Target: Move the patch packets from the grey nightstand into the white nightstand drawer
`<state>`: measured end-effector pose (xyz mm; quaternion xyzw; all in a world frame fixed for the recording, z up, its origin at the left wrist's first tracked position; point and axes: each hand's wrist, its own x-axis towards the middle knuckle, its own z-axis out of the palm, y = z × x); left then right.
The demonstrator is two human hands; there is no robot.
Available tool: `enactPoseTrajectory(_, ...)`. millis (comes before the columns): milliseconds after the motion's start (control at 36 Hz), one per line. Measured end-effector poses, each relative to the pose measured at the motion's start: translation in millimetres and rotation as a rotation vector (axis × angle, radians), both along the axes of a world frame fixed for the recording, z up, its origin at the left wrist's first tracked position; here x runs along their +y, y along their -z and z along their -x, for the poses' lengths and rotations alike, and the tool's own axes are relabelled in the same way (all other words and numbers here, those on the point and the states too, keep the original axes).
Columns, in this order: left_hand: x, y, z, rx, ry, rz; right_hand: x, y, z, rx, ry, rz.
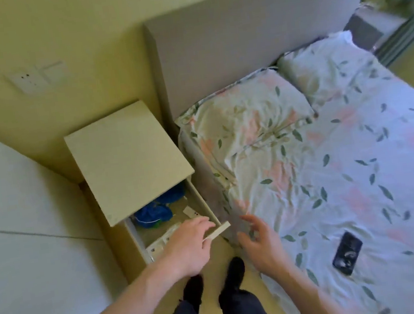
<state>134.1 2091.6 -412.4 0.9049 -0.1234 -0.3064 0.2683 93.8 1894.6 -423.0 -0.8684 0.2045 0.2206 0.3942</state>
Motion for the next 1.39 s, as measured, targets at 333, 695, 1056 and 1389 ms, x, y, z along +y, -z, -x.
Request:
enactPoseTrajectory(333,-105,-94,59,-0.2,0.399,0.099,-101,-93,171,-0.226,0.448,-0.046)
enactPoseTrajectory(695,-355,-147,277,-0.339,0.796,0.289,-259,-147,472,-0.364,0.797,0.084)
enactPoseTrajectory(1056,-528,-189,492,-0.404,1.153,0.374,-365,-183,714,-0.477,1.08,0.188)
enactPoseTrajectory(1389,-698,-183,620,-0.416,1.237,0.429,-513,-199,854,-0.492,1.131,0.267)
